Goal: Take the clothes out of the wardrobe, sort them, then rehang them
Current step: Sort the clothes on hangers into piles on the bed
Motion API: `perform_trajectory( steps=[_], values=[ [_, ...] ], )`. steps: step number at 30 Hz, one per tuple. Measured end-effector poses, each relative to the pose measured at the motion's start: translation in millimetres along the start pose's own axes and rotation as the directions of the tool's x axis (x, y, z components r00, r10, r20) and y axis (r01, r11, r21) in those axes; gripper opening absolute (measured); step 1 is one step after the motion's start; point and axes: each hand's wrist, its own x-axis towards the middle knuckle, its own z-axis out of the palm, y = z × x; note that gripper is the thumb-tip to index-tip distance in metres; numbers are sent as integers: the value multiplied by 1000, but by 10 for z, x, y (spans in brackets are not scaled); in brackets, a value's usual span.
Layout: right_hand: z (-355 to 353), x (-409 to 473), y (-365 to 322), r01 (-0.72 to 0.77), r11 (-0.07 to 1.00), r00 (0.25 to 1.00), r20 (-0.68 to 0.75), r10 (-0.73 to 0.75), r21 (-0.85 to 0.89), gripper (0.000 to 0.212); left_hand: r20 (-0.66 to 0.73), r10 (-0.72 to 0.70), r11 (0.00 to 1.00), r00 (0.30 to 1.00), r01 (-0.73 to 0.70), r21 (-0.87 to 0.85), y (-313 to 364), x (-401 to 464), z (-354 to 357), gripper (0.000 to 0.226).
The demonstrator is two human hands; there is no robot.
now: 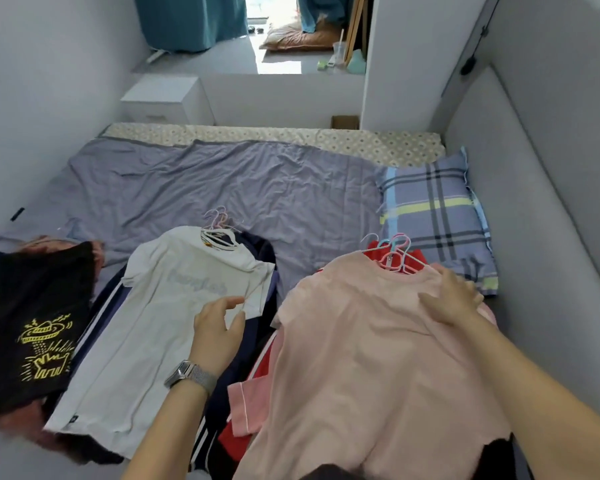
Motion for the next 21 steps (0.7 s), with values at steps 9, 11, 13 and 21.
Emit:
perform_trajectory(
  steps=[9,11,13,21],
  values=[
    [231,34,-795,139,930,990,47,-130,-341,51,54,-4,998,999,8,-70,-542,520,-186,25],
    [375,-90,-1339,306,934,952,57,-300,-184,50,99,8,996,995,1,-90,-674,728,-272,25],
    [532,-213,-1941,410,912,904,125,-410,21,45,148,37,993,988,-20,-115,-818,994,-386,25],
    [1634,-62,-3772,343,939,842,441,-310,5,38,309,40,997,950,-17,-79,-1903,2186,-844,26]
  ],
)
